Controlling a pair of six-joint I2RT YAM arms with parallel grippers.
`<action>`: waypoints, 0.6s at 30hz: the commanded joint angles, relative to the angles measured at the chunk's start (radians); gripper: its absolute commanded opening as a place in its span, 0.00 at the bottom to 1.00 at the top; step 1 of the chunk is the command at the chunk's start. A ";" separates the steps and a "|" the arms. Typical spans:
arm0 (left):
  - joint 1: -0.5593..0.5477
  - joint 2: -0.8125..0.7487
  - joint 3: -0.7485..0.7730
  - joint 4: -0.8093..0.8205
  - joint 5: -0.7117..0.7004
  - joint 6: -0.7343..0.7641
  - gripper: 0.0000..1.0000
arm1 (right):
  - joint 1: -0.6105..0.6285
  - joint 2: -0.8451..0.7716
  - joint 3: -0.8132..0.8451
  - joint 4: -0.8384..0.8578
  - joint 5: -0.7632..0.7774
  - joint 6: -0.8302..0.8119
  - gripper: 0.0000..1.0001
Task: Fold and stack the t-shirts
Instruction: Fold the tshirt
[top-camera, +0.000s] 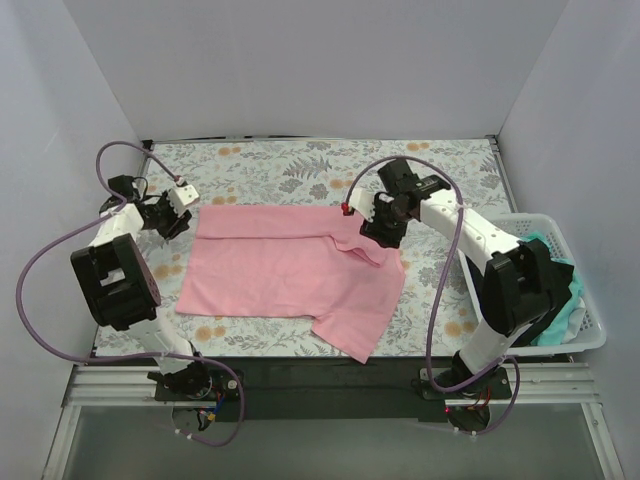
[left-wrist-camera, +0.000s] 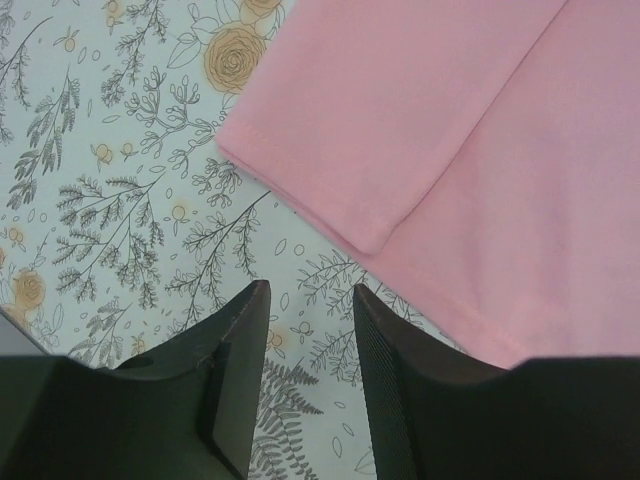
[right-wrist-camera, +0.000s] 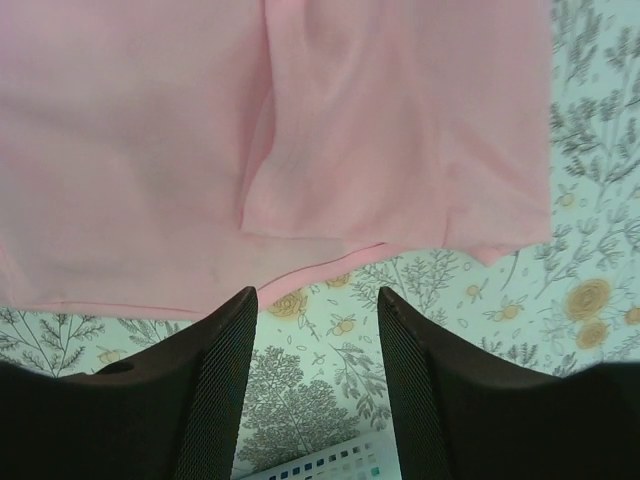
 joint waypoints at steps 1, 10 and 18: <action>-0.012 -0.075 0.043 -0.138 0.095 0.003 0.39 | -0.021 -0.032 0.115 -0.073 -0.099 0.051 0.58; -0.171 -0.018 0.064 -0.028 -0.002 -0.330 0.39 | -0.022 0.227 0.284 -0.109 -0.092 0.218 0.38; -0.349 -0.113 -0.023 0.032 0.104 -0.499 0.41 | -0.004 0.232 0.281 -0.110 -0.187 0.257 0.39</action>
